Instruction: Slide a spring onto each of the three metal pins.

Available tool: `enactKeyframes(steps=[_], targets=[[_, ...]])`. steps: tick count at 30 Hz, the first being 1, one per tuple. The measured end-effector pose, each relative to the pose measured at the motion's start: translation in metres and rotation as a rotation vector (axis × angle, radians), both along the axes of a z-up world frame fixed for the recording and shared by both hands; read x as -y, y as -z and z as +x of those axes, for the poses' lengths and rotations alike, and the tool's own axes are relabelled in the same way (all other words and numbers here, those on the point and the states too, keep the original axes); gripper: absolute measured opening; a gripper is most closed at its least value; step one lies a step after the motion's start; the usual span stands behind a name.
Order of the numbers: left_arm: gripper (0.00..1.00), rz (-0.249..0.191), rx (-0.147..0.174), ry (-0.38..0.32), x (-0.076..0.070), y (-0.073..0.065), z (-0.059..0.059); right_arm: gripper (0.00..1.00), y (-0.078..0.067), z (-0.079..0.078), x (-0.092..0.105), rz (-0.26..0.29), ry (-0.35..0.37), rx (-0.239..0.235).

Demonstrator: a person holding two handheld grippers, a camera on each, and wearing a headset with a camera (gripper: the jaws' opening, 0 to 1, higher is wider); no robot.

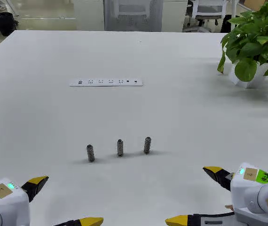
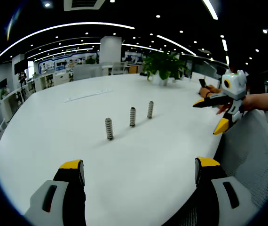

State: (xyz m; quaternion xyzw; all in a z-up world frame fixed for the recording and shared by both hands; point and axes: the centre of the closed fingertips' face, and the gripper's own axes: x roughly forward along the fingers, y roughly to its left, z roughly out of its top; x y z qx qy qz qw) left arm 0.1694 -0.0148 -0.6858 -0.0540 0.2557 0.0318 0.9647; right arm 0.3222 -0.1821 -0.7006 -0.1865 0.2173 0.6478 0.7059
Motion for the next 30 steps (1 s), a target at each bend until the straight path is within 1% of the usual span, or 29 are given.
enactKeyframes(steps=[17, 22, 30], targets=[[1.0, 0.0, 0.001, -0.002, -0.0039, 0.0033, -0.0006, 0.98, -0.003, -0.0021, -0.0006, 0.003, 0.0, 0.0], [1.0, 0.001, 0.002, -0.003, -0.0048, 0.004, -0.0006, 0.98, -0.0019, -0.0014, -0.0002, 0.002, -0.002, 0.002], [1.0, 0.003, 0.002, -0.002, -0.0034, 0.0033, 0.0001, 0.98, -0.002, -0.0009, -0.0003, 0.003, 0.0, 0.002]])
